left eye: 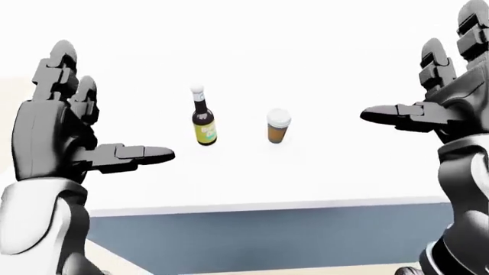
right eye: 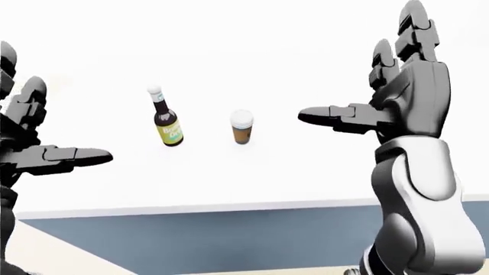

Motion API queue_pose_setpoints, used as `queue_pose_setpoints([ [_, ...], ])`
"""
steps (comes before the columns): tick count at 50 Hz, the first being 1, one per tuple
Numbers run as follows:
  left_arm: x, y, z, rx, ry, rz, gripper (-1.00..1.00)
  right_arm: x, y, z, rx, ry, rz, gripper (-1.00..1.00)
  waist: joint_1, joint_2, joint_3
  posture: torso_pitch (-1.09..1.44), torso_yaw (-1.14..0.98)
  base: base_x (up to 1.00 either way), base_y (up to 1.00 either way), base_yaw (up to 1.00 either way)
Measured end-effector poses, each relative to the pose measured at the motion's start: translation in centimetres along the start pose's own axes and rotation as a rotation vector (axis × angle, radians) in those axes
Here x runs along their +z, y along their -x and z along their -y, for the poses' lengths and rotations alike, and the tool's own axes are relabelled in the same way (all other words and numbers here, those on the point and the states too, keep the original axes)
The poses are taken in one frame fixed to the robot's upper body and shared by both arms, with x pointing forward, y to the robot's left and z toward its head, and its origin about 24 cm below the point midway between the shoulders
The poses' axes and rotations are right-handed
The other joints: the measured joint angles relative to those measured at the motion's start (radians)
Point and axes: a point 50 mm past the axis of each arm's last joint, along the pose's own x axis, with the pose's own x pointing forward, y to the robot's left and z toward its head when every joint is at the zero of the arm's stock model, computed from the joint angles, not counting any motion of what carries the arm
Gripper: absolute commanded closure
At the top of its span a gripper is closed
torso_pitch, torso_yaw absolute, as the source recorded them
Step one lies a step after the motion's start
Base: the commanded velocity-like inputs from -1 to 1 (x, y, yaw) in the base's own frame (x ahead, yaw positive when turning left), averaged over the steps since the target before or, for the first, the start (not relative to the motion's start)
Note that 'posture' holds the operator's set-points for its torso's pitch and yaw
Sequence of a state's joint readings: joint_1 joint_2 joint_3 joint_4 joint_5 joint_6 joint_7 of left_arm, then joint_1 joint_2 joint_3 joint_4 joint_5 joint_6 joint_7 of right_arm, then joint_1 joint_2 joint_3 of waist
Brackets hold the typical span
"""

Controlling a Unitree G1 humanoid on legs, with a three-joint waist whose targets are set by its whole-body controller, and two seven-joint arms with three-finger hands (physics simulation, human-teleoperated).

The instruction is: Move the drinks to the dining counter.

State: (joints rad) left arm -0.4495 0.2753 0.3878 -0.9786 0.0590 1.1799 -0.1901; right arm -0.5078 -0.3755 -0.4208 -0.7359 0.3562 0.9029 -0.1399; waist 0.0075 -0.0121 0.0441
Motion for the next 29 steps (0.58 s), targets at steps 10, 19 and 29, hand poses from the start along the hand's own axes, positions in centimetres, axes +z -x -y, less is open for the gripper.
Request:
queue_pose_setpoints([
  [10,0.3,1.6,-2.8,0.075,0.042,0.028,-1.0,0.7,1.2,4.7,-0.21,-0.061,0.032,-1.0,-0.001,-0.005,0.009,0.0,0.0,0.0,0.0,0.0],
  [19,3.4,3.8,-4.4,0.223,0.125,0.213,-1.0,1.1,3.0,7.3,-0.454,-0.166,0.091,-1.0,0.0,0.005,0.019,0.0,0.0,0.0,0.0,0.0],
  [29,4.3,6.6,-7.5,0.471,0.261,0.309,-1.0,2.5,6.5,12.1,-0.756,-0.21,0.232,-1.0,-0.005,0.02,0.031,0.0,0.0,0.0,0.0,0.0],
])
